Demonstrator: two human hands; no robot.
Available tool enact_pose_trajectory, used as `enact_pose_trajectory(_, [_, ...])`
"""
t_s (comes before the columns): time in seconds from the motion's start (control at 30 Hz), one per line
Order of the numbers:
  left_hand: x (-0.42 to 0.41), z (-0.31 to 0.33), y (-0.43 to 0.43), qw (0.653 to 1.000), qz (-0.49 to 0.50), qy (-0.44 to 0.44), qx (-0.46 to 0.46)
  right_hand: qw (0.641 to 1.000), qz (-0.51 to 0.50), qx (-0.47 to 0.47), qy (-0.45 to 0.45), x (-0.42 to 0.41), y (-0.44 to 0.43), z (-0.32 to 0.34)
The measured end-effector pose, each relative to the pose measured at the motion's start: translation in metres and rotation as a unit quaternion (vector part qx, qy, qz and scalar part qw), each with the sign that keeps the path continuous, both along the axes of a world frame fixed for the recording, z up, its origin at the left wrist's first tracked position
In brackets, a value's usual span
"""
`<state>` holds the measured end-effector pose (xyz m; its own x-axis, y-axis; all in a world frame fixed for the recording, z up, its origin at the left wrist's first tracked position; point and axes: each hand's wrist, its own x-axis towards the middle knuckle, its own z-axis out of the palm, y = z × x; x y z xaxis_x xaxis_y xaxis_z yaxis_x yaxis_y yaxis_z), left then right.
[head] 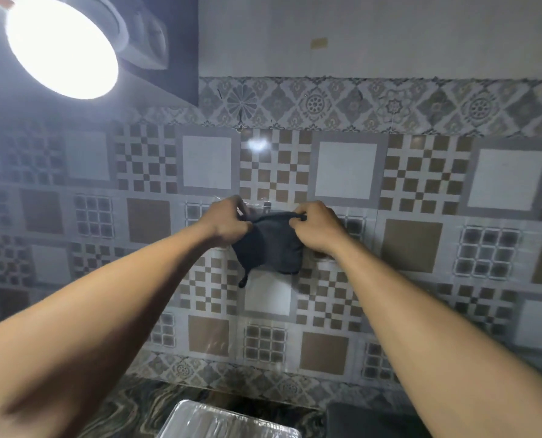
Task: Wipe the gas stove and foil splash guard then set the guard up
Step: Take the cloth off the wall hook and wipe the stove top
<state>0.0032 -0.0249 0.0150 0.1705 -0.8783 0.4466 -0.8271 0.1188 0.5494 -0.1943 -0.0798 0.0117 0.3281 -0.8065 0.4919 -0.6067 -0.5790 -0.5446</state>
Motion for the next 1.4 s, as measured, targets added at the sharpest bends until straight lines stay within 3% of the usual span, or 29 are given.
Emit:
enact_pose_trajectory(0.17, [-0.013,0.001,0.027,0.993,-0.049,0.005,0.103,0.997,-0.016,0.065,0.033,-0.024,0.034,-0.003])
enact_pose_trajectory(0.43, [-0.060,-0.035,0.058,0.954,-0.071,0.184,0.224,0.979,-0.025,0.199,0.024,-0.063,0.080,-0.025])
enact_pose_trajectory(0.53, [-0.087,-0.047,0.067,0.921,-0.121,0.276,0.246,0.963,-0.021,0.265,-0.046,-0.081,0.091,-0.034])
enact_pose_trajectory(0.63, [-0.117,-0.054,0.076,0.859,-0.176,0.395,0.274,0.943,0.008,0.310,-0.121,-0.103,0.098,-0.045])
enact_pose_trajectory(0.7, [-0.131,-0.059,0.077,0.829,-0.188,0.449,0.276,0.945,0.015,0.307,-0.115,-0.115,0.100,-0.050])
enact_pose_trajectory(0.77, [-0.148,-0.068,0.082,0.824,-0.183,0.458,0.278,0.962,-0.013,0.265,-0.062,-0.135,0.103,-0.058])
enact_pose_trajectory(0.9, [-0.191,-0.097,0.101,0.852,-0.148,0.405,0.296,0.969,-0.029,0.247,-0.009,-0.174,0.105,-0.084])
enact_pose_trajectory(1.0, [-0.227,-0.135,0.122,0.906,-0.088,0.357,0.210,0.965,-0.022,0.260,0.015,-0.198,0.107,-0.103])
enact_pose_trajectory(1.07, [-0.251,-0.168,0.140,0.969,-0.041,0.215,0.116,0.963,-0.007,0.269,0.017,-0.207,0.106,-0.111])
enact_pose_trajectory(1.13, [-0.274,-0.204,0.163,0.995,-0.035,0.048,0.077,0.962,0.005,0.272,0.015,-0.213,0.104,-0.122])
enact_pose_trajectory(1.27, [-0.311,-0.263,0.195,0.983,-0.085,-0.107,0.123,0.973,0.035,0.204,0.104,-0.210,0.096,-0.133])
enact_pose_trajectory(1.4, [-0.322,-0.294,0.201,0.956,-0.061,-0.152,0.245,0.979,0.068,0.133,0.141,-0.199,0.080,-0.144])
